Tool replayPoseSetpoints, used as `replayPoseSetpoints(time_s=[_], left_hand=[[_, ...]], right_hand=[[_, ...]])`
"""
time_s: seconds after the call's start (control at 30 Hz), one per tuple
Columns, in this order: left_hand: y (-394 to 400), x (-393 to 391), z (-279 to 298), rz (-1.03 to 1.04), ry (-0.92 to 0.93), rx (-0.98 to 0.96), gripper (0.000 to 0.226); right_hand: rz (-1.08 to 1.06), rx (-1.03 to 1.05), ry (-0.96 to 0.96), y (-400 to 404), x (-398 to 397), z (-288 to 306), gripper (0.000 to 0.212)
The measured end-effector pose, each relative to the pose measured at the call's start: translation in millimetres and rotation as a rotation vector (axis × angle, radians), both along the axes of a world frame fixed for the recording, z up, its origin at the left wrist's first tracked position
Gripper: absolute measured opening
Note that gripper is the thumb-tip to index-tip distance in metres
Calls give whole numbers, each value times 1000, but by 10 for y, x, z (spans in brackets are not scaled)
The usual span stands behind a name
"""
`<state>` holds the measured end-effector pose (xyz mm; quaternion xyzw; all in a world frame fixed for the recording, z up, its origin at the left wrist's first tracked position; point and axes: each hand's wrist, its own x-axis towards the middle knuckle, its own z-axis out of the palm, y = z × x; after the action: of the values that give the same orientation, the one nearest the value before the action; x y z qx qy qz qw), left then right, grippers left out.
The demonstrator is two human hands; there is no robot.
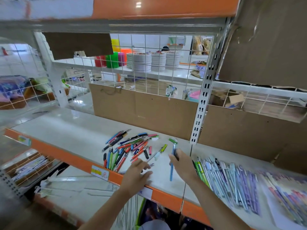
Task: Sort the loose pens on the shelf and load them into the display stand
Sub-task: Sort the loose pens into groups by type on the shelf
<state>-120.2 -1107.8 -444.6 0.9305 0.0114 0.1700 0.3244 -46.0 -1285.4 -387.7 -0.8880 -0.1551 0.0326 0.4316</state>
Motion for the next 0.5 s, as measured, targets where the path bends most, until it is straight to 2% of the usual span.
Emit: replayPoseSetpoints(time_s=[0.07, 0.13, 0.23, 0.37, 0.5], left_hand=[[84, -26, -8, 112, -29, 37, 7], [164, -22, -6, 202, -33, 100, 6], [246, -25, 9, 269, 36, 150, 14], [302, -37, 6, 301, 91, 191, 18], [258, 2, 1, 263, 98, 169, 16]], right_hand=[[42, -266, -48, -28, 6, -57, 18], [74, -549, -91, -45, -13, -116, 26], [92, -739, -101, -64, -46, -191, 25], [-16, -797, -123, -81, -53, -164, 38], [40, -591, -80, 68, -105, -185, 30]])
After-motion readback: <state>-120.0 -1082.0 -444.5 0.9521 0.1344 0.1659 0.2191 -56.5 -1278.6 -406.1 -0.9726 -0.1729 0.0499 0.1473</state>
